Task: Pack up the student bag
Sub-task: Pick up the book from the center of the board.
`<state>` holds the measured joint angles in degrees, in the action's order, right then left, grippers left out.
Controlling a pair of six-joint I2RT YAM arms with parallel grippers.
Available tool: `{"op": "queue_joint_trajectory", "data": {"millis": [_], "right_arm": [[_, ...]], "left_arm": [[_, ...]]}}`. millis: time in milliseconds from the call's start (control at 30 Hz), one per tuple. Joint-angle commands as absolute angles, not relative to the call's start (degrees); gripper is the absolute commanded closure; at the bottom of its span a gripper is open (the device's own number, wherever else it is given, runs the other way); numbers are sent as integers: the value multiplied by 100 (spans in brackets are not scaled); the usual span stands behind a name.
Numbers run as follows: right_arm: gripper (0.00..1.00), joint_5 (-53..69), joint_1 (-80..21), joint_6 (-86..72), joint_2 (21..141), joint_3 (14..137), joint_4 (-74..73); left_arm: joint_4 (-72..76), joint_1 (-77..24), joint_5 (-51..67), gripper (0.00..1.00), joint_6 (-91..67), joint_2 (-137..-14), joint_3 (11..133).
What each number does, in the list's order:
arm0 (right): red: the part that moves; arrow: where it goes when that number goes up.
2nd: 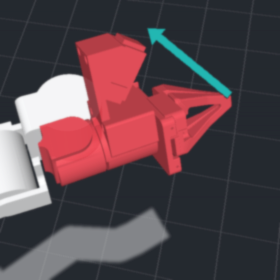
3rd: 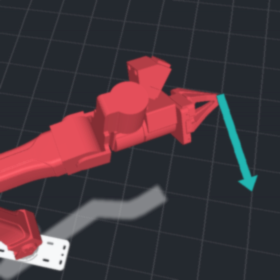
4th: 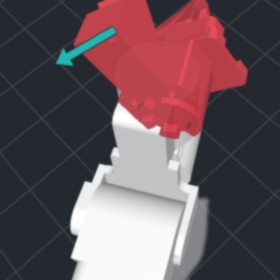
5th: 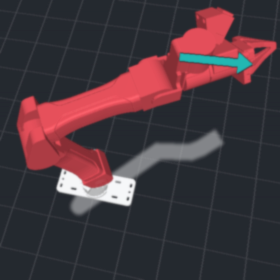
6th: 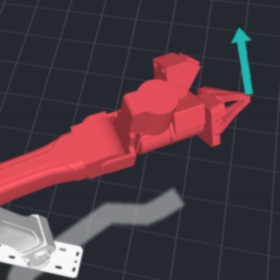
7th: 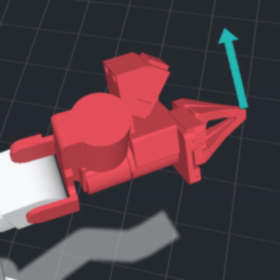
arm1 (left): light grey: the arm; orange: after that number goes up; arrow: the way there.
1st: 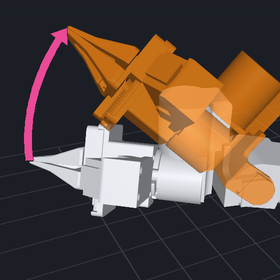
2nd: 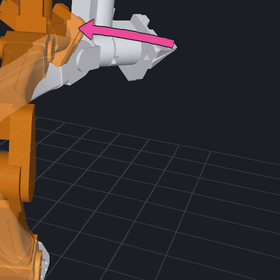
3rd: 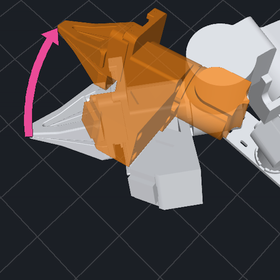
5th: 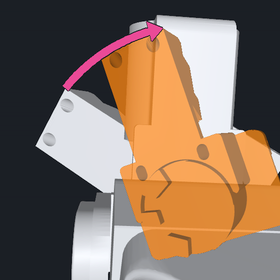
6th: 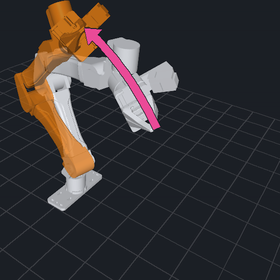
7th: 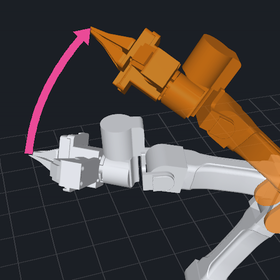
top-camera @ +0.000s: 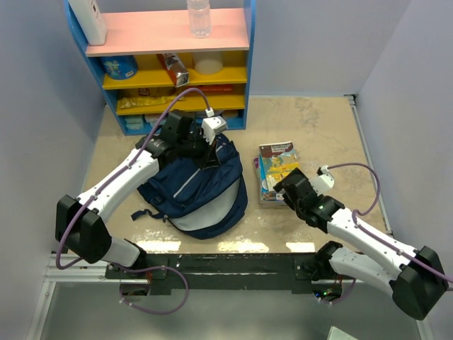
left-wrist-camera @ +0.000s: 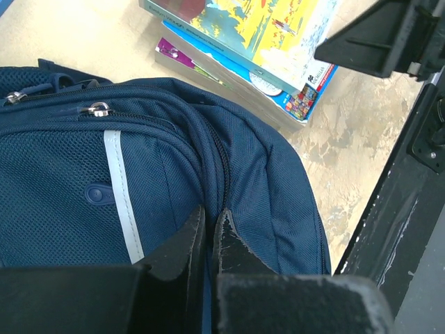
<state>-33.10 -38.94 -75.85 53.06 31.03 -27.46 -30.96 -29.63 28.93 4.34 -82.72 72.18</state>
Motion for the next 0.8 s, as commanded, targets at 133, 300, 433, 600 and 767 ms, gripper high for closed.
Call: {"op": "queue_joint_trajectory", "data": {"millis": [133,300,433,600,767], "right_arm": [[1,-4113,-3631,-7331,5809,3410,-2603],[2,-4008,-3402,-7137,6029,3252,-2101],[1,-3807,-3130,-7005,6126,3033,-1611],[1,-3402,-2900,-7005,6310,2734,-766],[1,-3252,-2848,-7295,6776,2839,-651]], "left_arm": [[-2610,-2777,2733,100,694,-8060,7163],[-2619,-2777,2751,100,668,-8060,7137],[-2593,-2777,2733,100,668,-8007,7049],[-2601,-2777,2751,100,668,-7980,7014],[-2637,-2777,2777,100,677,-7980,7058]]}}
